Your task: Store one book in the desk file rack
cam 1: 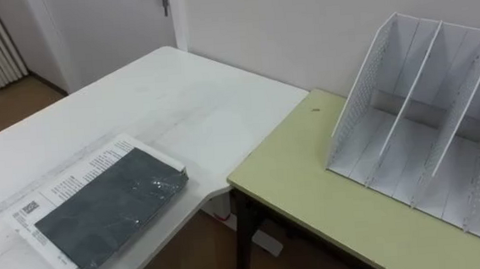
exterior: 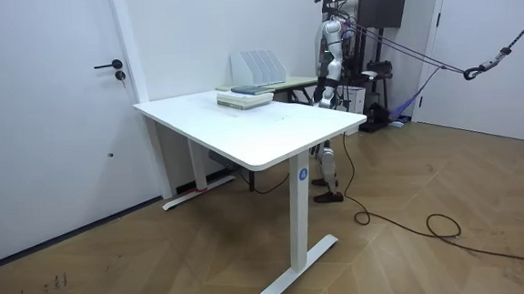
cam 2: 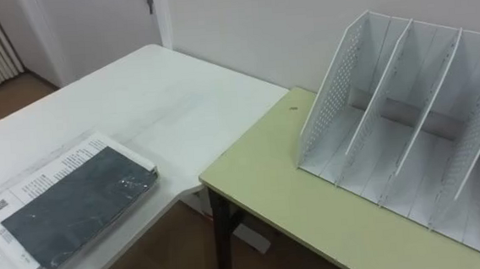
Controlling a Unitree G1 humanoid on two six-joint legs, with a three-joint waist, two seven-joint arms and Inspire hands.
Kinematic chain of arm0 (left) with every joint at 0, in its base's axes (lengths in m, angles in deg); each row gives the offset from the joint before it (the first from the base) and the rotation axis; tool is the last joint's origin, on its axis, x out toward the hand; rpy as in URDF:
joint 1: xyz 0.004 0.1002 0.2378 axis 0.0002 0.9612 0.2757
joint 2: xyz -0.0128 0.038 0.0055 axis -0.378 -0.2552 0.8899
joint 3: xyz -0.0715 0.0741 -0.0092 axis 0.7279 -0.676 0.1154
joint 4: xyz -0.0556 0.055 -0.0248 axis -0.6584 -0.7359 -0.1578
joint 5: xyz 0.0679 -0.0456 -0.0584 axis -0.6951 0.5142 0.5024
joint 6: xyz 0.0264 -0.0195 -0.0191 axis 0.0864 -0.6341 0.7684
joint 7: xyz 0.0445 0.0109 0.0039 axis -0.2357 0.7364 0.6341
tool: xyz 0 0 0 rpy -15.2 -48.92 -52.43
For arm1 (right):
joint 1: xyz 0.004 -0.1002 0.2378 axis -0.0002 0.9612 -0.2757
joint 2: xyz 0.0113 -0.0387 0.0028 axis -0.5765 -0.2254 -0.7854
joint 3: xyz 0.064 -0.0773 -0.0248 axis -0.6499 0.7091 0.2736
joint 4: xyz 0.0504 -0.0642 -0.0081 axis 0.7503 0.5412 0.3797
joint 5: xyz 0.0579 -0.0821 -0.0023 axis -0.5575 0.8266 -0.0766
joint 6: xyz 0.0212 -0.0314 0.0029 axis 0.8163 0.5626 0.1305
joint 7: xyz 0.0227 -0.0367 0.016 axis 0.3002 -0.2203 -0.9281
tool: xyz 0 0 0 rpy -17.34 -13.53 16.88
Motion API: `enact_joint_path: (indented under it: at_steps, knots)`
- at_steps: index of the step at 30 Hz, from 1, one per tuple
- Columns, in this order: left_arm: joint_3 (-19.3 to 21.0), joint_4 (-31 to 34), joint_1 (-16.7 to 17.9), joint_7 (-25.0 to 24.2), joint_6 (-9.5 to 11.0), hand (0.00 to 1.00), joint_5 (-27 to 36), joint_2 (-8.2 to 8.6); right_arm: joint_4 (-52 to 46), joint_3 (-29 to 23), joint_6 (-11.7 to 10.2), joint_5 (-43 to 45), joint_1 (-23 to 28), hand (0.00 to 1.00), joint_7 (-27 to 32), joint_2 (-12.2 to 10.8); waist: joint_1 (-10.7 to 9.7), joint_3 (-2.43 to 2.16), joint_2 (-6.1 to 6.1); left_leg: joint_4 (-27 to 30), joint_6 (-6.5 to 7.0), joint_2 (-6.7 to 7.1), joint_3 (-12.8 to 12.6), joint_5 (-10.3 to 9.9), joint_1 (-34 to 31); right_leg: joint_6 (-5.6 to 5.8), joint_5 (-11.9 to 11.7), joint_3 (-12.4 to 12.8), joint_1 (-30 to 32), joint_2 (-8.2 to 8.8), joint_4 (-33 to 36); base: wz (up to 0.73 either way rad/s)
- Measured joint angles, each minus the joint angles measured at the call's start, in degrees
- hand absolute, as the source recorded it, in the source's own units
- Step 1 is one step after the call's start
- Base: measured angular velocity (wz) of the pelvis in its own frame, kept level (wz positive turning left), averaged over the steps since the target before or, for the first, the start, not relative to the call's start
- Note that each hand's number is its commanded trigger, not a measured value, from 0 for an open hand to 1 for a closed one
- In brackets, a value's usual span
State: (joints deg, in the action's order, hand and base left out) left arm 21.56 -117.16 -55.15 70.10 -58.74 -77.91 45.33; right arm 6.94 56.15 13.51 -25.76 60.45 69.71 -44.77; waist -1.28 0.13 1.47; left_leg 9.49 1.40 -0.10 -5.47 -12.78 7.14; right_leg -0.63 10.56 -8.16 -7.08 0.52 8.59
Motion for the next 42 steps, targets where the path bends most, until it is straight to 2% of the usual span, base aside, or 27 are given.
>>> enact_joint_path:
  at_steps: [14, 26, 34, 38, 42]
  knots:
    - [0.0, 0.0, -0.1, 0.0, -0.6, 0.0, -0.1, -0.02, 0.0, 0.2, -0.3, 0.2, 0.0, 0.0, -0.7, 0.1, -0.1, 0.0, 0.03, 0.0, 0.0, 0.04, 0.1, 0.0, -0.2, 0.0, 0.0, -0.1, -0.1, 0.03, -0.1, 0.0]
    - [-1.3, 0.6, -1.9, 0.0, -1.2, 0.0, -5.0, -0.15, 0.1, 0.5, -0.5, 1.8, -0.2, 0.0, -0.6, 0.4, -0.5, 0.01, -0.41, 0.1, 0.01, 0.53, 0.7, 0.0, -0.4, 0.0, 0.0, -0.5, -0.1, 0.14, -0.3, 0.02]
    - [-3.8, 5.1, -2.8, 0.2, -1.2, 0.0, -8.8, -0.04, 0.1, 0.8, -1.1, 2.4, -0.7, 0.0, -0.2, 0.4, -1.5, 0.04, -0.47, 0.0, 0.03, 0.62, 0.7, 0.0, -0.6, 0.01, 0.0, -0.7, 0.2, 0.16, -0.8, 0.01]
    - [-5.2, 7.2, -4.3, 0.1, -0.5, 0.0, -11.8, 0.92, 0.0, 1.3, -1.1, 2.1, -0.7, 0.0, -0.2, 0.3, -1.5, 0.04, -0.18, 0.0, 0.04, 0.68, 0.2, 0.0, -0.6, 0.05, 0.0, -0.4, 0.3, 0.21, -0.9, -0.03]
    - [-10.2, 8.0, -6.6, -0.6, -0.4, 0.0, -15.0, 1.52, 0.0, 2.9, -1.1, 2.4, -1.4, 0.0, -0.1, 0.3, -1.8, -0.14, 0.12, 0.0, 0.05, 0.69, 0.1, 0.0, -0.7, 0.09, 0.0, -0.2, 0.5, 0.2, -0.8, 0.0]
